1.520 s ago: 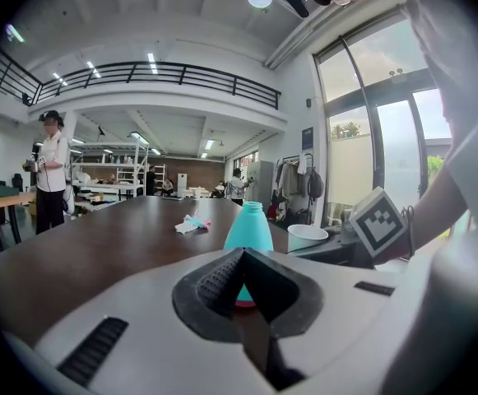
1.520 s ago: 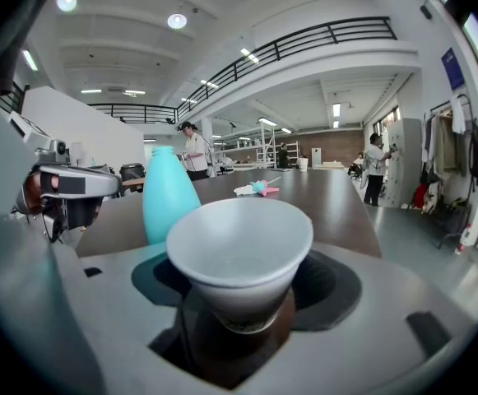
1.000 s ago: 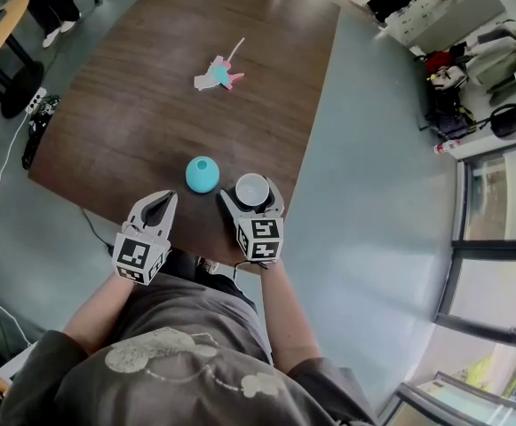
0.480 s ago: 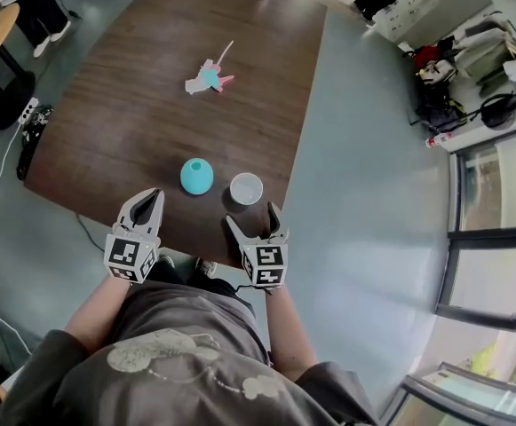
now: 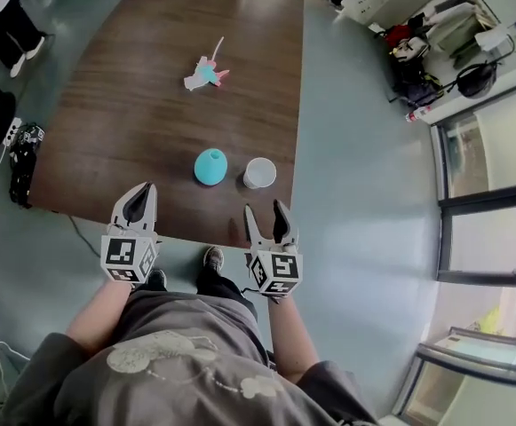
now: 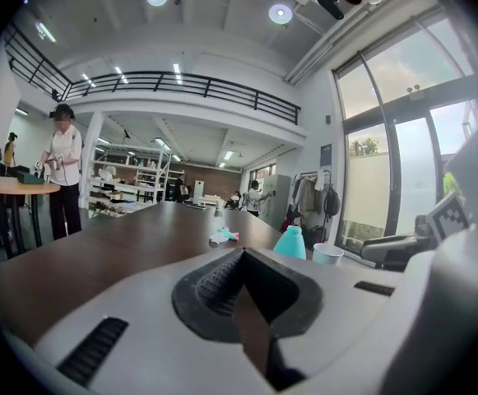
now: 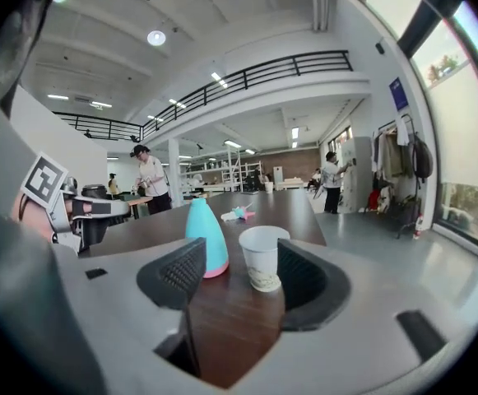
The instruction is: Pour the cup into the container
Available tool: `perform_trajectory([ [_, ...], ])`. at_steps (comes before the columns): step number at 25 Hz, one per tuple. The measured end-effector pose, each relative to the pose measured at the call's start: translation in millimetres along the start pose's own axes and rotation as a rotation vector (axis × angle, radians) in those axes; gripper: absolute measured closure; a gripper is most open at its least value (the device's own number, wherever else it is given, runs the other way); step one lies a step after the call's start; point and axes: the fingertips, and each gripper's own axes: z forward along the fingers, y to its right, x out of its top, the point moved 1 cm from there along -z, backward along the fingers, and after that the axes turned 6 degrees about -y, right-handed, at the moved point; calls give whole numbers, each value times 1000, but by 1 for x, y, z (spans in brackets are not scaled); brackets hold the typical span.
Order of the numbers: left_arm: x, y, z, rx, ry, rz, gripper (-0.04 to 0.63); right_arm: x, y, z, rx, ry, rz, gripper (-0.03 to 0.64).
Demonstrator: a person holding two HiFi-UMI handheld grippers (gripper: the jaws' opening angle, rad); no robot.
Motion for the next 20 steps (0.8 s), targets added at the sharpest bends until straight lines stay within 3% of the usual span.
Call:
perform_trajectory([
  [5, 13, -23, -38, -34, 36, 53, 588, 25, -46, -28, -67, 114, 36, 457],
  [11, 17, -46, -79, -85, 42, 51, 588, 36, -98, -53, -148, 182, 20, 614],
  [20, 4, -64, -131, -171, 36, 26, 588, 28, -158, -77, -169, 165, 32, 627],
])
